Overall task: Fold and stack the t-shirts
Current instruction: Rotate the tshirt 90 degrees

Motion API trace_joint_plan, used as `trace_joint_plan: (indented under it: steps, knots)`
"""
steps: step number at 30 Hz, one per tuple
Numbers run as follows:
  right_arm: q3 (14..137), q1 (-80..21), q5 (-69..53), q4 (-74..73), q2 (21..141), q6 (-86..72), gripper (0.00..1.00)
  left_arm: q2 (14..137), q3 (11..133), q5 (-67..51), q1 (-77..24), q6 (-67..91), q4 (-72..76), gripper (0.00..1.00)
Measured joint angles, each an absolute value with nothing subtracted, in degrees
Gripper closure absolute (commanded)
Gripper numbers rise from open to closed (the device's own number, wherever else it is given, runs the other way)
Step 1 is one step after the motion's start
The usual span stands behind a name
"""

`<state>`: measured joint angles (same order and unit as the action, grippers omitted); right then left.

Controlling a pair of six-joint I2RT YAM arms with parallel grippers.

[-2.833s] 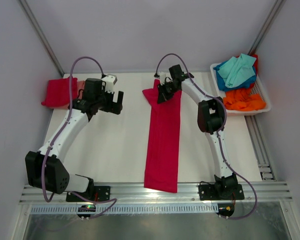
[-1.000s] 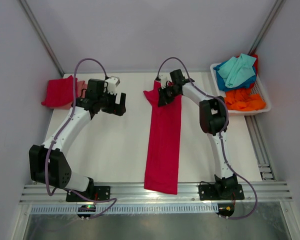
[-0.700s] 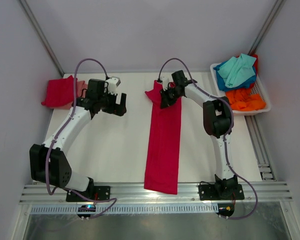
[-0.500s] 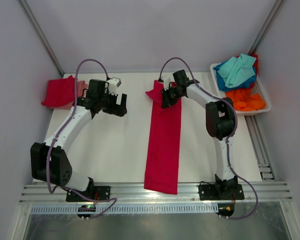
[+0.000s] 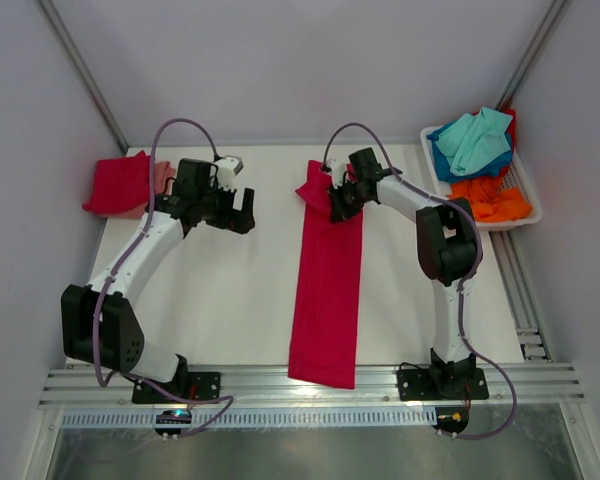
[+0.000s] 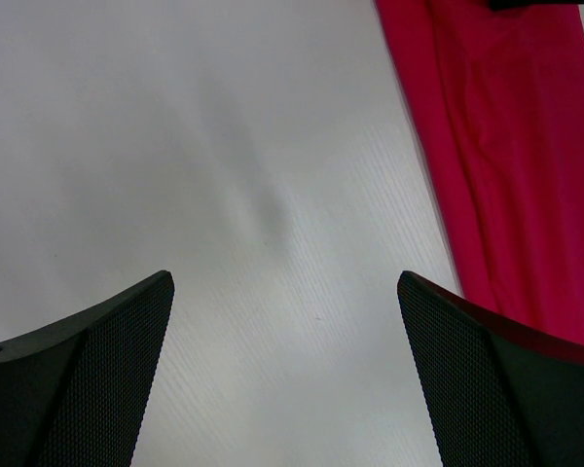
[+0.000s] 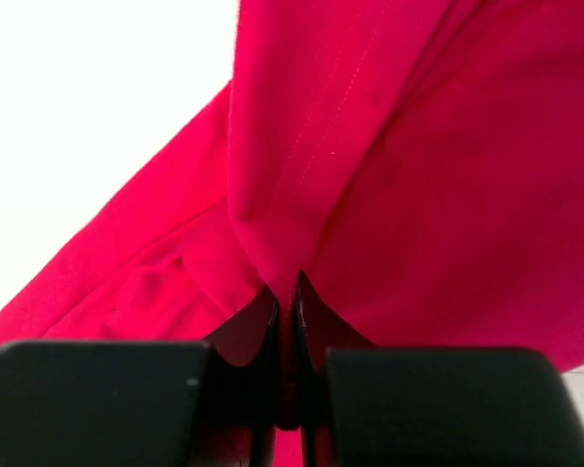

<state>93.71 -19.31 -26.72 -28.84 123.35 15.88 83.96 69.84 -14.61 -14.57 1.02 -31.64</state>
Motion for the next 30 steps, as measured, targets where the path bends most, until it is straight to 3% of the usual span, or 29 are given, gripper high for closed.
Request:
trace_joint_plan:
  steps: [5, 6, 7, 8, 14, 30]
  knots:
    - [92.14, -19.31, -24.27, -27.59, 122.74, 15.92, 0.88, 83.96, 69.84, -14.79, -14.57, 1.02, -31.86, 0.01]
    - [92.01, -19.31, -24.03, -27.51, 122.63, 15.92, 0.82, 83.96, 69.84, -14.83, -14.57, 1.02, -31.94, 0.01]
    - [91.98, -19.31, -23.86, -27.42, 122.56, 15.99, 0.56, 83.96, 69.84, -14.85, -14.57, 1.02, -32.01, 0.01]
    - [91.96, -19.31, -23.68, -27.4, 122.48, 15.62, 0.41, 83.96, 69.84, -14.94, -14.57, 0.99, -32.01, 0.01]
    - [93.65, -19.31, -23.81, -28.6, 122.15, 16.53, 0.14, 83.96, 69.84, -15.22, -14.57, 0.99, -32.03, 0.01]
    - [120.49, -19.77, -32.93, -35.38, 132.29, 15.75, 0.12, 85.3, 70.59, -15.46, -14.55, 0.89, -33.17, 0.01]
